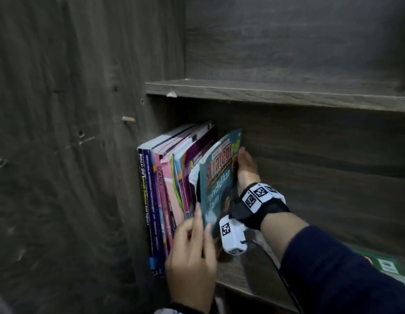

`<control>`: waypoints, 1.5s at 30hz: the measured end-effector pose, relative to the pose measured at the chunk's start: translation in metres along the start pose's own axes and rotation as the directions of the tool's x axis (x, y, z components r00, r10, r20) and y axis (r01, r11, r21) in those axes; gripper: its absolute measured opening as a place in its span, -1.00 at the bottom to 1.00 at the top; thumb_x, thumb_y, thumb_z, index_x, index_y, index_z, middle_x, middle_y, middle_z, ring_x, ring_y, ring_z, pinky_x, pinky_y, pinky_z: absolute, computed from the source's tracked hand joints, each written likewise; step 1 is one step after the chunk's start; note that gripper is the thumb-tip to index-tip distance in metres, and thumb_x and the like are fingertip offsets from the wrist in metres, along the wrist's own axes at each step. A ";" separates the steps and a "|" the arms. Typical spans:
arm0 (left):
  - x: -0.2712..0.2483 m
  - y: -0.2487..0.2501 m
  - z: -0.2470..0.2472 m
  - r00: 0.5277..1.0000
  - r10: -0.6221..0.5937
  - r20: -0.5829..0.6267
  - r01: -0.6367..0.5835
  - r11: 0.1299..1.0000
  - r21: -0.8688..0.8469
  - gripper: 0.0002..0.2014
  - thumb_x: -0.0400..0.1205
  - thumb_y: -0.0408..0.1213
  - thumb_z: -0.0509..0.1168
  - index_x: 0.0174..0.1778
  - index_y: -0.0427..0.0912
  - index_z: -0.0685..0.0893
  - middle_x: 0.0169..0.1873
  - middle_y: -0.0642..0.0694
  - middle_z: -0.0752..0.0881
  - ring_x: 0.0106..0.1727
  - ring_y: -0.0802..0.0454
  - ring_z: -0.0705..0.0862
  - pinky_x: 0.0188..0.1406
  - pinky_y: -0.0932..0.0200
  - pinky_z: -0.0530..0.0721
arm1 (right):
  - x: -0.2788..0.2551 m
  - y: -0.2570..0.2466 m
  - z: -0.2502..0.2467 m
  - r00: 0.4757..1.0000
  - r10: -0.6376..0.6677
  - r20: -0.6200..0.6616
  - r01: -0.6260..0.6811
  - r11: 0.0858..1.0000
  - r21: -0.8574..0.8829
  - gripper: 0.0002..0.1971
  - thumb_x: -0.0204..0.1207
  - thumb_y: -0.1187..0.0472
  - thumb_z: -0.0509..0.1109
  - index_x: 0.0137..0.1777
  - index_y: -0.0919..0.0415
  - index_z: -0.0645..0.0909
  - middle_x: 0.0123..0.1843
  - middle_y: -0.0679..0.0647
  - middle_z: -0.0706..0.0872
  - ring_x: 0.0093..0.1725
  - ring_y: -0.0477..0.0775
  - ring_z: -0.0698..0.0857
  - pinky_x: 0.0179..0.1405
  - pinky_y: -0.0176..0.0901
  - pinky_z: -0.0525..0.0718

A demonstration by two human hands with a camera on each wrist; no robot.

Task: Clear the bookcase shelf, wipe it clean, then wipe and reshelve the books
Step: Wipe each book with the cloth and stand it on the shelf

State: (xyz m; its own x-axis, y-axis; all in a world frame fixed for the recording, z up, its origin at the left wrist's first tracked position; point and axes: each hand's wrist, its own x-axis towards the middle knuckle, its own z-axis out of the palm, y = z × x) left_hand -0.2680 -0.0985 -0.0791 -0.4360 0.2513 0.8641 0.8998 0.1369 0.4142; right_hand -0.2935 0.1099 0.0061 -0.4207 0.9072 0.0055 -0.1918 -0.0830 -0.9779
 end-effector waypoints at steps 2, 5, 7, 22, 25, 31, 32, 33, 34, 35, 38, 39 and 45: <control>-0.005 -0.004 0.000 0.993 -0.011 0.119 0.004 0.998 0.065 -0.59 0.68 -0.23 0.28 0.44 -0.27 0.57 -0.12 -0.04 0.65 -0.13 0.20 0.51 -0.05 0.30 0.63 | -0.003 0.009 0.006 1.000 -0.028 -0.009 0.027 0.998 -0.064 -0.62 0.73 -0.08 0.09 0.25 0.14 0.60 0.22 0.07 0.67 0.22 0.16 0.65 0.34 0.03 0.56; -0.009 -0.005 0.002 0.984 -0.082 0.157 0.071 0.995 0.071 -0.53 0.60 -0.10 0.24 0.40 -0.22 0.64 -0.14 0.04 0.53 -0.16 0.21 0.48 -0.20 0.38 0.56 | -0.012 0.023 0.005 0.991 -0.131 0.024 0.133 0.958 -0.256 -0.61 0.75 0.03 0.10 0.45 0.19 0.51 0.27 0.01 0.60 0.21 0.01 0.56 0.15 -0.36 0.42; -0.010 -0.004 0.004 0.985 -0.116 0.131 0.109 0.992 0.060 -0.52 0.59 -0.06 0.22 0.42 -0.14 0.58 -0.10 0.07 0.47 -0.15 0.19 0.49 -0.30 0.30 0.60 | -0.015 0.032 0.003 0.984 -0.173 0.051 0.180 0.913 -0.367 -0.59 0.73 0.00 0.15 0.50 0.12 0.49 0.46 0.11 0.54 0.38 0.11 0.54 0.33 -0.25 0.42; -0.006 0.001 0.008 0.990 -0.081 0.117 0.065 0.988 0.137 -0.47 0.62 -0.12 0.29 0.50 -0.24 0.47 0.08 -0.07 0.54 -0.05 -0.01 0.70 -0.23 0.13 0.73 | -0.044 0.080 -0.036 0.890 0.421 0.176 -0.354 0.880 -0.316 -0.46 0.72 0.15 0.20 0.65 -0.16 0.19 0.54 0.04 0.49 0.42 0.21 0.54 0.34 0.25 0.53; -0.004 -0.001 0.009 0.991 -0.072 0.111 0.052 0.984 0.173 -0.48 0.61 -0.14 0.34 0.47 -0.27 0.53 0.09 -0.06 0.50 -0.04 0.00 0.66 -0.25 0.11 0.73 | -0.047 0.075 -0.037 0.882 0.434 0.182 -0.370 0.879 -0.300 -0.44 0.71 0.17 0.23 0.65 -0.19 0.17 0.48 0.02 0.54 0.28 0.14 0.60 0.17 0.12 0.59; -0.014 0.008 0.009 0.998 -0.061 0.031 0.056 0.988 0.142 -0.46 0.55 -0.25 0.43 0.40 -0.41 0.50 0.11 -0.26 0.52 0.11 -0.19 0.57 0.03 -0.04 0.65 | -0.073 0.061 -0.075 0.962 0.245 0.118 -0.174 0.888 -0.426 -0.56 0.68 0.33 0.24 0.49 -0.04 0.36 -0.30 0.00 0.69 -0.54 -0.17 0.58 -0.59 -0.40 0.48; -0.016 0.009 0.008 0.998 -0.061 -0.002 0.061 0.986 0.157 -0.49 0.55 -0.28 0.43 0.37 -0.44 0.51 0.11 -0.29 0.51 0.10 -0.24 0.55 0.07 -0.06 0.59 | -0.081 0.057 -0.084 0.968 0.221 0.119 -0.133 0.855 -0.502 -0.59 0.67 0.29 0.26 0.48 -0.01 0.40 -0.20 0.04 0.68 -0.51 -0.15 0.57 -0.57 -0.40 0.48; -0.016 0.013 0.009 0.998 -0.062 -0.026 0.065 0.984 0.163 -0.53 0.54 -0.31 0.41 0.33 -0.45 0.53 0.10 -0.31 0.49 0.08 -0.29 0.53 0.09 -0.09 0.53 | -0.088 0.054 -0.100 0.974 0.196 0.115 -0.095 0.812 -0.576 -0.61 0.66 0.25 0.29 0.46 0.01 0.44 -0.04 0.08 0.67 -0.42 -0.12 0.60 -0.48 -0.38 0.51; -0.019 0.019 0.010 0.998 -0.053 -0.024 0.056 0.986 0.160 -0.57 0.54 -0.33 0.38 0.30 -0.44 0.55 0.09 -0.30 0.48 0.06 -0.32 0.51 0.09 -0.13 0.50 | -0.097 0.049 -0.120 0.983 0.156 0.096 -0.061 0.771 -0.634 -0.63 0.64 0.24 0.32 0.43 0.04 0.48 0.09 0.10 0.66 -0.30 -0.06 0.64 -0.36 -0.33 0.54; -0.023 0.026 0.011 0.999 -0.033 0.000 0.033 0.989 0.143 -0.61 0.54 -0.34 0.34 0.27 -0.41 0.57 0.09 -0.30 0.48 0.06 -0.32 0.50 0.10 -0.17 0.48 | -0.107 0.043 -0.143 0.992 0.107 0.065 -0.032 0.720 -0.693 -0.66 0.62 0.26 0.33 0.38 0.06 0.53 0.15 0.11 0.66 -0.15 0.01 0.67 -0.24 -0.28 0.53; -0.038 0.048 0.021 0.957 0.076 0.279 -0.078 0.997 -0.004 -0.62 0.56 -0.24 0.19 0.28 -0.26 0.60 0.13 -0.20 0.56 0.15 -0.21 0.54 0.19 -0.11 0.43 | -0.136 0.022 -0.228 0.998 -0.017 -0.053 -0.037 0.499 -0.866 -0.68 0.58 0.31 0.33 0.31 0.13 0.61 0.20 0.17 0.73 0.18 0.15 0.69 0.04 -0.21 0.54; -0.044 0.054 0.027 0.896 0.093 0.435 -0.081 0.996 -0.045 -0.58 0.58 -0.16 0.13 0.33 -0.20 0.59 0.17 -0.15 0.60 0.20 -0.16 0.57 0.24 -0.06 0.43 | -0.144 0.017 -0.259 0.993 -0.030 -0.110 -0.088 0.411 -0.907 -0.67 0.57 0.31 0.32 0.32 0.15 0.61 0.21 0.20 0.74 0.22 0.18 0.69 0.10 -0.15 0.56; -0.087 0.076 0.069 0.405 0.099 0.909 -0.112 0.992 -0.059 0.00 0.37 0.45 -0.72 0.71 0.07 -0.16 0.65 0.22 -0.04 0.68 0.25 -0.04 0.58 0.12 -0.35 | -0.181 0.029 -0.406 0.923 -0.006 -0.385 -0.384 0.084 -0.920 -0.53 0.65 0.06 0.24 0.49 0.27 0.43 0.45 0.26 0.55 0.46 0.21 0.50 0.39 -0.11 0.43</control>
State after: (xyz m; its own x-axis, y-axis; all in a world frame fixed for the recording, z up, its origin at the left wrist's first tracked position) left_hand -0.1624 -0.0440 -0.1426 -0.1002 0.9862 0.1317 0.9421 0.0515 0.3312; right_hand 0.1370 0.1106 -0.1082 -0.0454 0.9965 -0.0700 0.9608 0.0244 -0.2761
